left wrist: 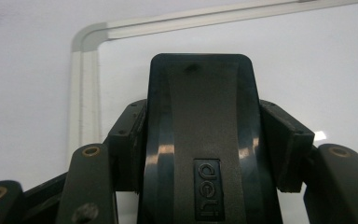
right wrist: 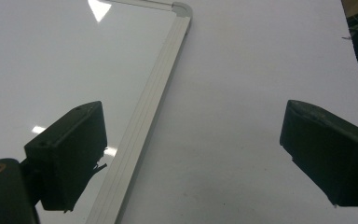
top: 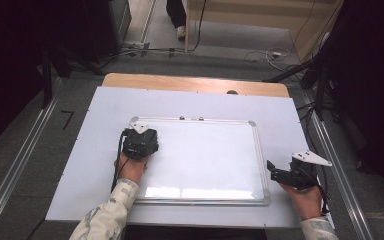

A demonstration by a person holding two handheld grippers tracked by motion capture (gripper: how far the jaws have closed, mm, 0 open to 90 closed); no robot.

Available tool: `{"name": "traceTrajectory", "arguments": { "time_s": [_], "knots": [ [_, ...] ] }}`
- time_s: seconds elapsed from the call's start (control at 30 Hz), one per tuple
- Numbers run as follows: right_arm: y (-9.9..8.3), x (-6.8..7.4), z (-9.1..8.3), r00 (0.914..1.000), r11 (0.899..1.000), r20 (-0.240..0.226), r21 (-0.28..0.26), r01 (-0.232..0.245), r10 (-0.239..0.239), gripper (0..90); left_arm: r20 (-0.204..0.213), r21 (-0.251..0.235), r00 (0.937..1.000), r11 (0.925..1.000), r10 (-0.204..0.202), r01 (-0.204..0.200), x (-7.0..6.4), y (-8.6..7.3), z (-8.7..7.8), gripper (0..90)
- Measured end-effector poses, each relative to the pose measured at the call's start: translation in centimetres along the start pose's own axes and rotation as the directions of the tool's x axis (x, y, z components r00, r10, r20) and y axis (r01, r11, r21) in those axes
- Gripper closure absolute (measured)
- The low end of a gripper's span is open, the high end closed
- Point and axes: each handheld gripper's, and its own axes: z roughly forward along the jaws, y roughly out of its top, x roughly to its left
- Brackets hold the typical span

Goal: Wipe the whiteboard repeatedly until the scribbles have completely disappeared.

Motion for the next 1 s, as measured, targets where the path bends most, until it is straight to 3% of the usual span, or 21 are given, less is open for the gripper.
{"name": "traceTrajectory", "arguments": {
  "time_s": [0.1, 0.27, 0.47, 0.6, 1.0],
  "knots": [
    [-0.1, -0.1, 0.0, 1.0, 1.0, 0.003, 0.003, -0.001, 0.001, 5.7, -0.018, 0.001, 0.9997, 0.9999, -0.016, 0.016, 0.7, 0.2, 0.2, 40.7],
    [0.0, 0.0, -0.1, 1.0, 1.0, 0.003, 0.003, -0.002, 0.002, 5.7, -0.025, 0.002, 0.9995, 0.9998, -0.019, 0.02, 0.6, 0.2, 0.2, 40.7],
    [0.0, 0.0, 0.1, 1.0, 1.0, 0.005, 0.009, 0.0, 0.0, 5.8, 0.01, 0.005, 0.9997, 0.9997, 0.023, -0.023, -0.9, -0.4, -0.4, 40.8],
    [-0.1, 0.0, 0.1, 1.0, 1.0, 0.008, 0.012, -0.002, 0.002, 5.8, 0.021, 0.01, 0.9992, 0.9993, 0.035, -0.036, -1.2, -0.9, -1.0, 40.8],
    [0.0, 0.2, 0.2, 1.0, 1.0, 0.002, 0.014, 0.009, -0.009, 5.7, -0.002, 0.005, 1.0, 1.0, 0.007, -0.006, -0.8, 1.0, 0.9, 40.7]
  ]
}}
